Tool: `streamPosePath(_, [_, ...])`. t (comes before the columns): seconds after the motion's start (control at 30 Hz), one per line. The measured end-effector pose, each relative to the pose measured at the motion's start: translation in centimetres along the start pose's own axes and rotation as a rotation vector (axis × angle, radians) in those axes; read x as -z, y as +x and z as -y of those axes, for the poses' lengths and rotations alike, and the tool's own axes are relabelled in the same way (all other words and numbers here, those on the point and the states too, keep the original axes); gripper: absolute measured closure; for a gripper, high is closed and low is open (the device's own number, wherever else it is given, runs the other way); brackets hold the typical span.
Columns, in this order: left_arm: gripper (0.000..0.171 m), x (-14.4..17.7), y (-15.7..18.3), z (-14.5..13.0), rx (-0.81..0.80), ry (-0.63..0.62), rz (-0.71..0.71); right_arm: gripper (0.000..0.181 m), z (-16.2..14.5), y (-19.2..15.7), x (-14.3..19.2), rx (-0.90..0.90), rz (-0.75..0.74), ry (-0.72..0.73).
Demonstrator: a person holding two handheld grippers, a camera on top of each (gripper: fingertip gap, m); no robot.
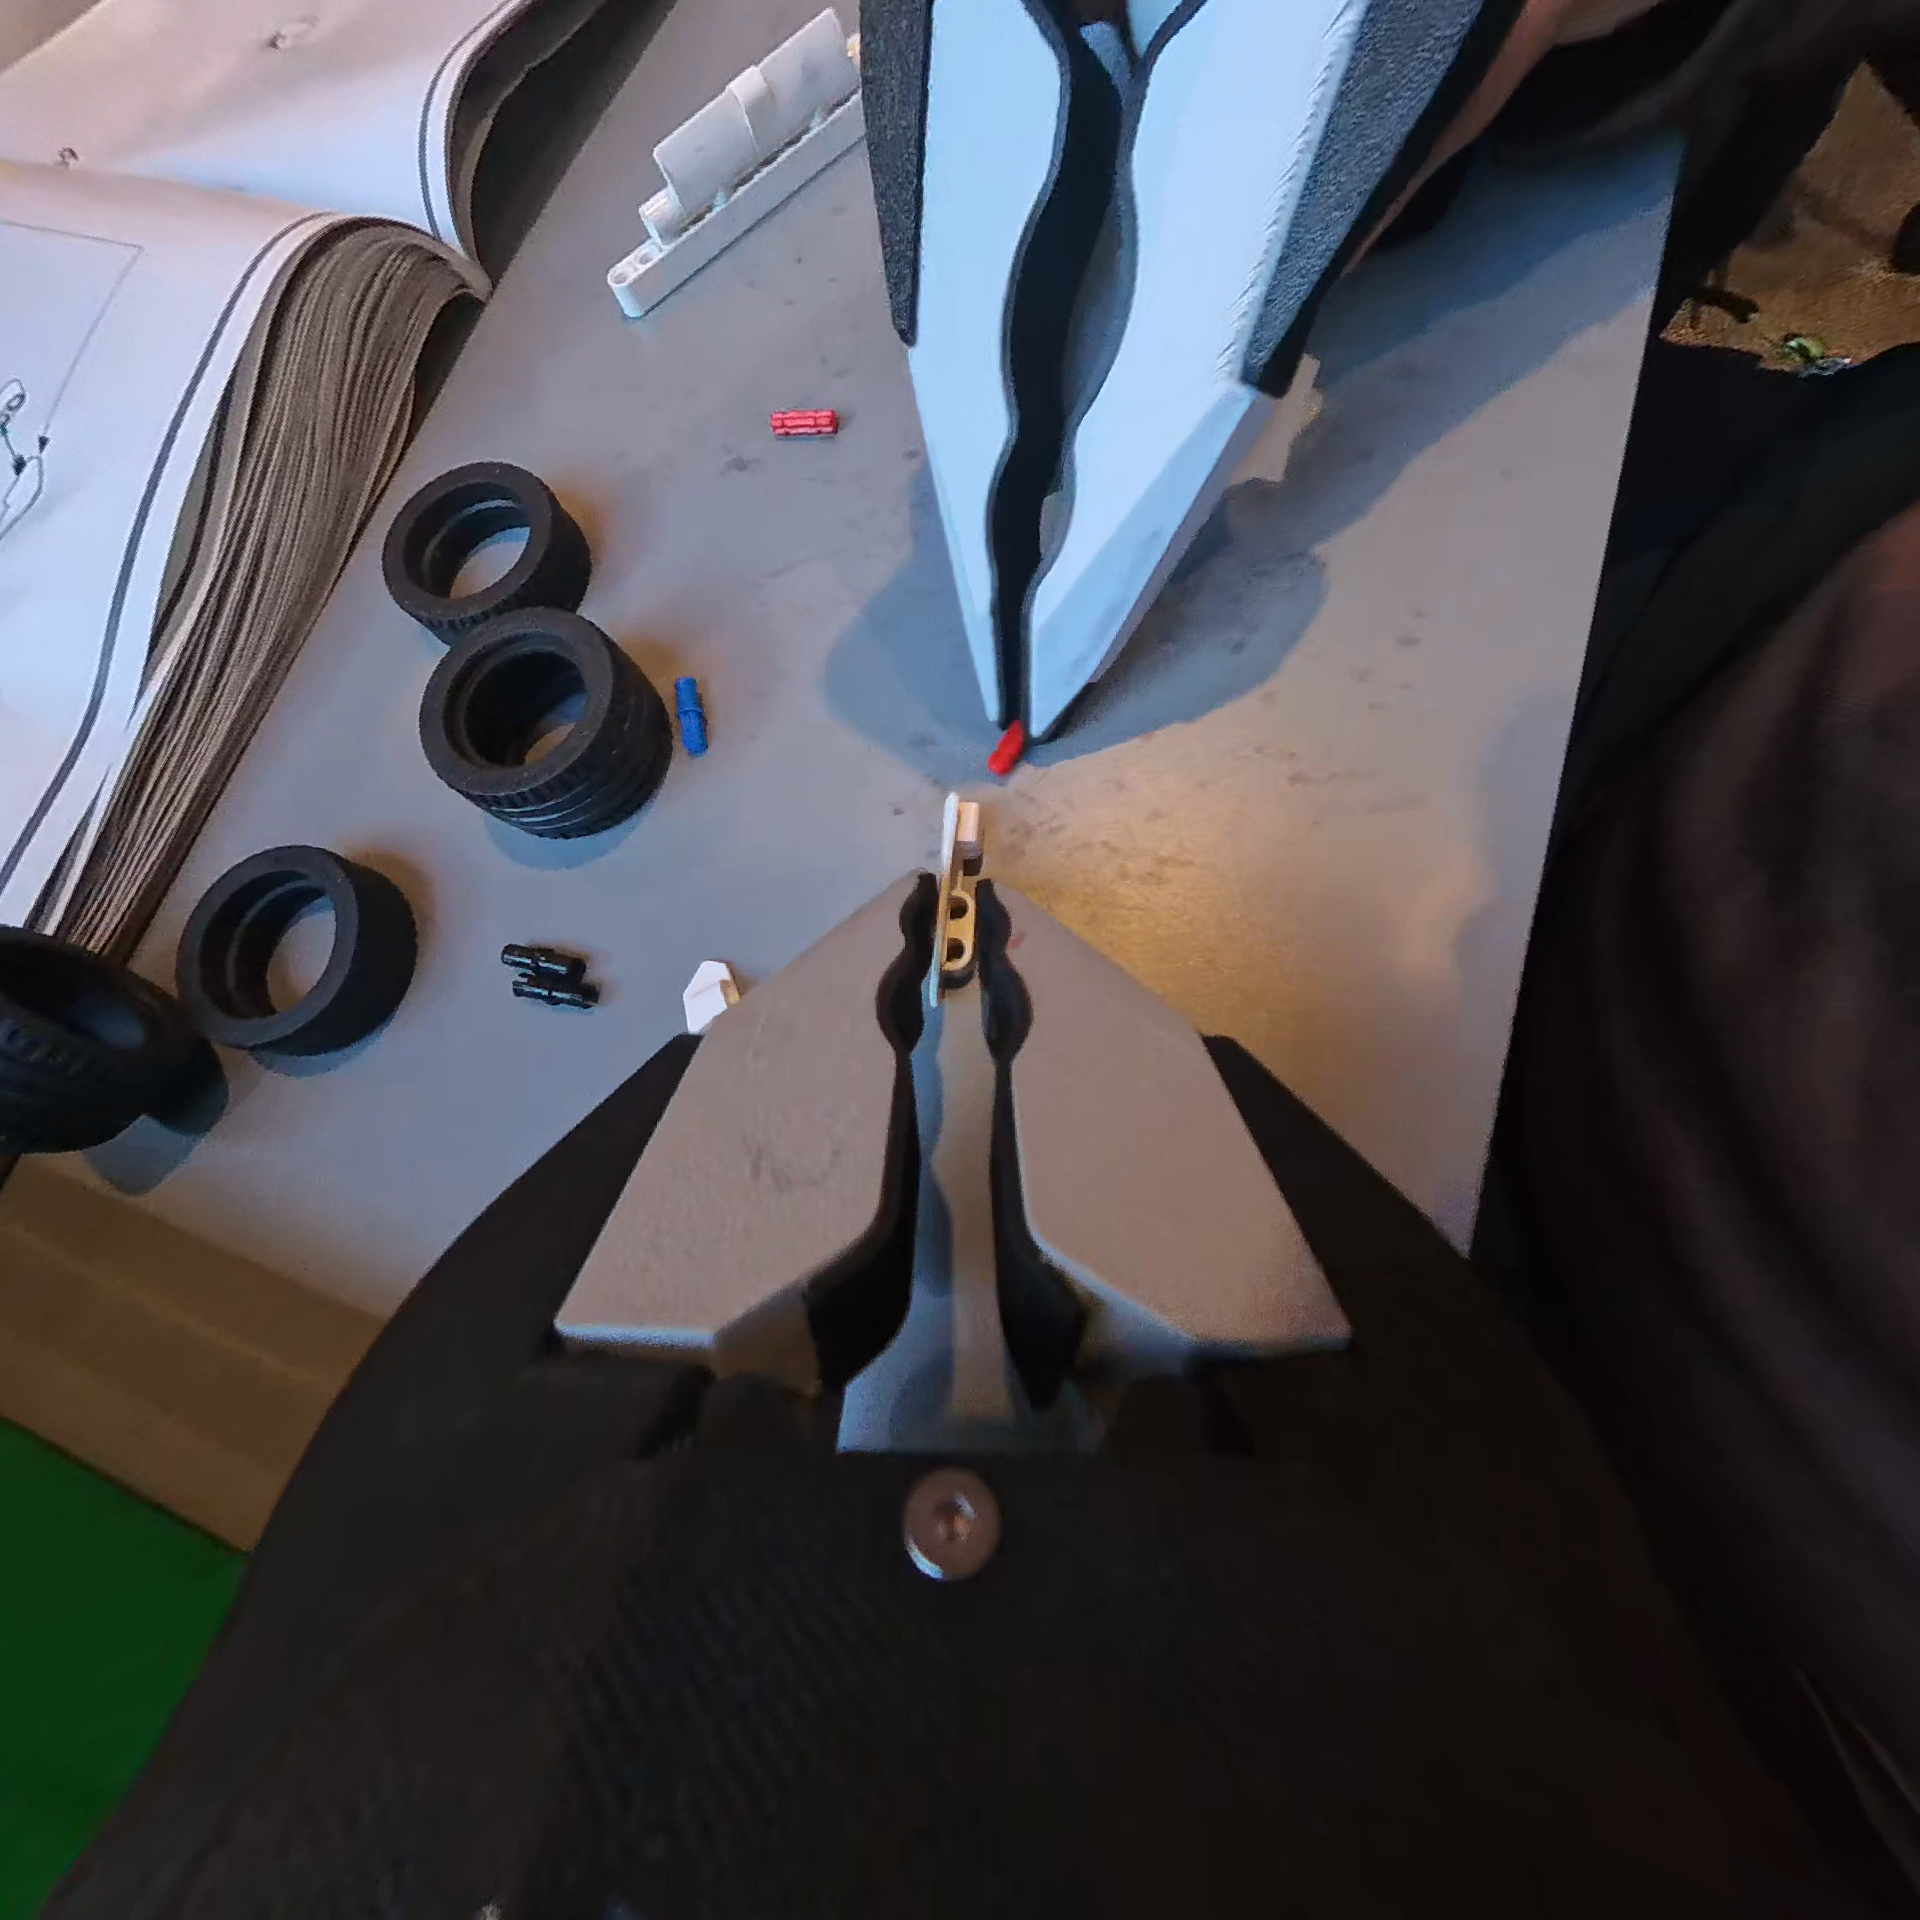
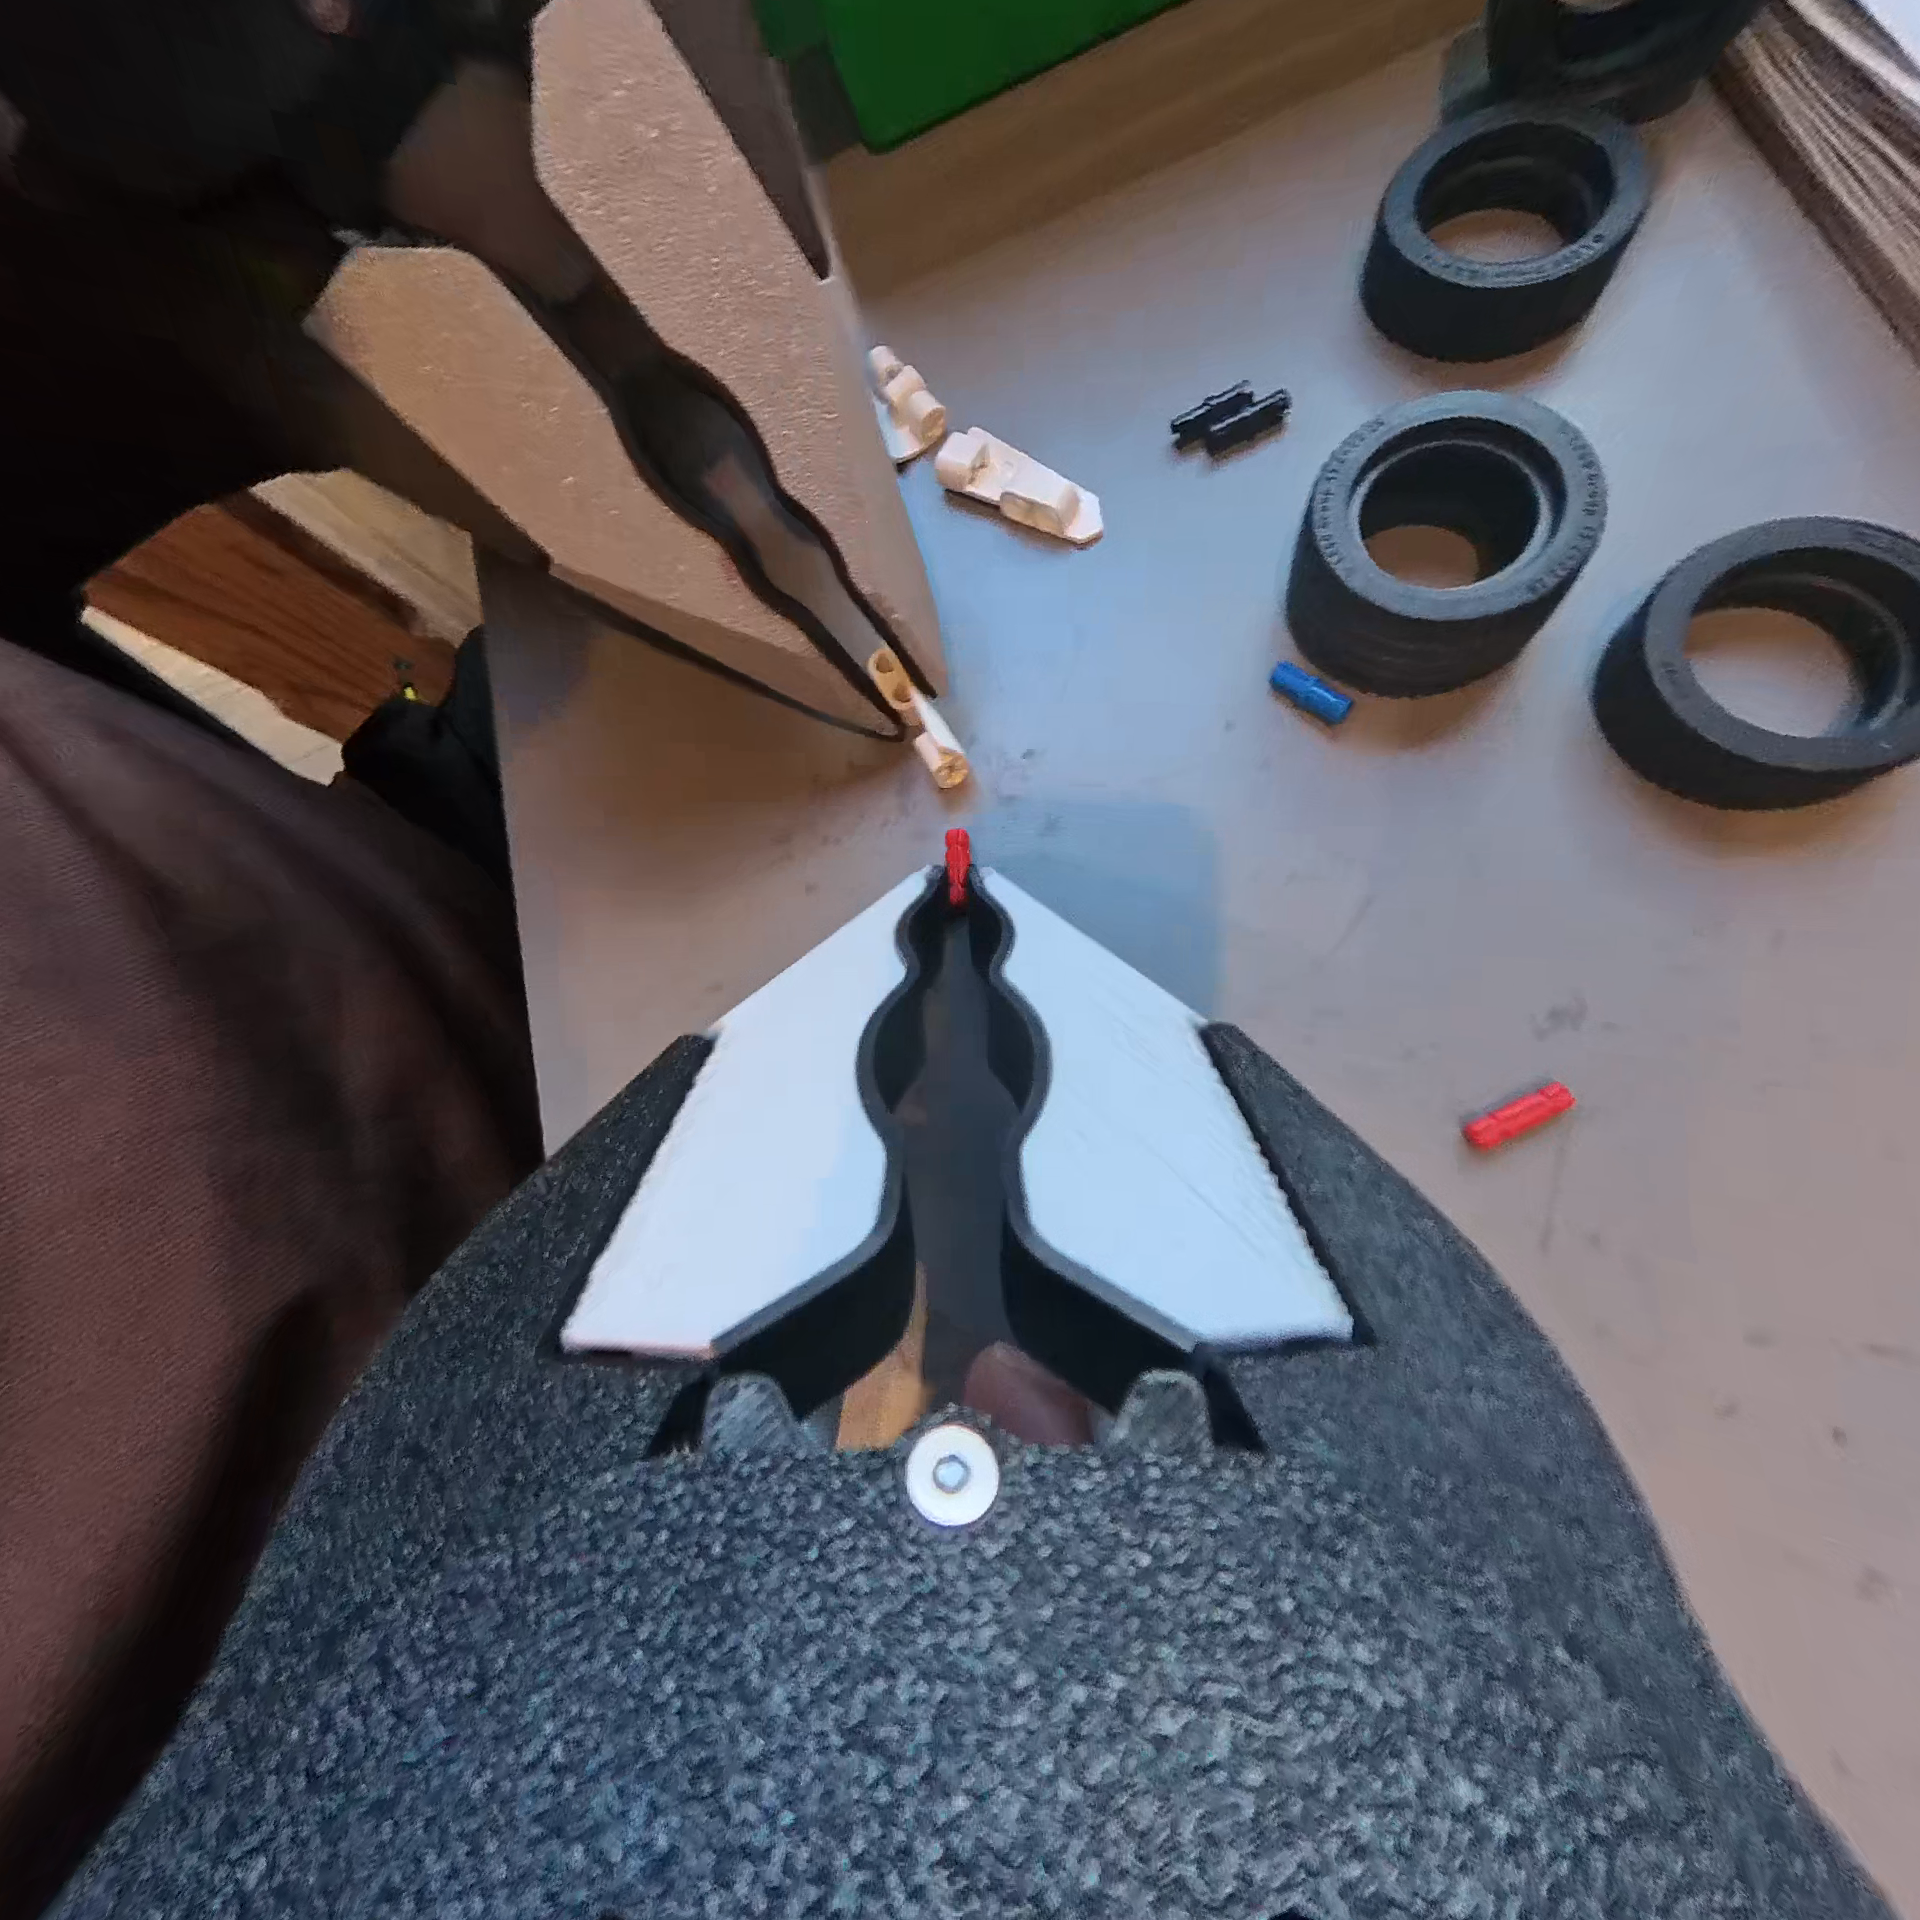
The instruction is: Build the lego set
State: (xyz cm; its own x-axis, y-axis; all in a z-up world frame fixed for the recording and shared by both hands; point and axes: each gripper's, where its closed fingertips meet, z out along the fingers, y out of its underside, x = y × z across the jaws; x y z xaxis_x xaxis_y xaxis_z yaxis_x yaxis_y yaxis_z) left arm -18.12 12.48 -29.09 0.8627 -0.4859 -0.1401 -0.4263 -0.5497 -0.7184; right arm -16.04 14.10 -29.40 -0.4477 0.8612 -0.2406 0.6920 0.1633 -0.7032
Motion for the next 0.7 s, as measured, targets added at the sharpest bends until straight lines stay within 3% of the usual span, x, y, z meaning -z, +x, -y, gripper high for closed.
streamPosePath(0.27, [0.168, 0.0, 1.0, 0.2, -0.048, 0.021, -0.065, 0.177, 0.0, -0.8, -0.4, 0.137, 0.022, -0.028])
streamPosePath(0.7, [0.168, 0.1, 1.1, 0.1, -0.021, 0.023, -0.1, 0.178, 0.2, -0.8, -0.6, 0.188, 0.033, -0.029])
